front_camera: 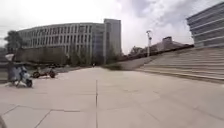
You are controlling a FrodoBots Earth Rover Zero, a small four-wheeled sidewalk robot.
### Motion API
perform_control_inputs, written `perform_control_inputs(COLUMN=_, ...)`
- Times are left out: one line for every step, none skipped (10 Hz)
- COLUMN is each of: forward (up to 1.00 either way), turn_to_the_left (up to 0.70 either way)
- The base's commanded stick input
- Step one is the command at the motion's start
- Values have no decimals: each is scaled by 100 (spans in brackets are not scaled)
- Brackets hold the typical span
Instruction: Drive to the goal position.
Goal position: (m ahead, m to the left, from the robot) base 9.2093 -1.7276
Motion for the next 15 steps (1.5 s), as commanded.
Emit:
perform_control_inputs(forward=70, turn_to_the_left=0)
perform_control_inputs(forward=70, turn_to_the_left=0)
perform_control_inputs(forward=70, turn_to_the_left=0)
perform_control_inputs(forward=70, turn_to_the_left=0)
perform_control_inputs(forward=70, turn_to_the_left=0)
perform_control_inputs(forward=70, turn_to_the_left=0)
perform_control_inputs(forward=70, turn_to_the_left=0)
perform_control_inputs(forward=70, turn_to_the_left=0)
perform_control_inputs(forward=70, turn_to_the_left=0)
perform_control_inputs(forward=70, turn_to_the_left=0)
perform_control_inputs(forward=70, turn_to_the_left=2)
perform_control_inputs(forward=70, turn_to_the_left=27)
perform_control_inputs(forward=70, turn_to_the_left=32)
perform_control_inputs(forward=70, turn_to_the_left=6)
perform_control_inputs(forward=70, turn_to_the_left=0)
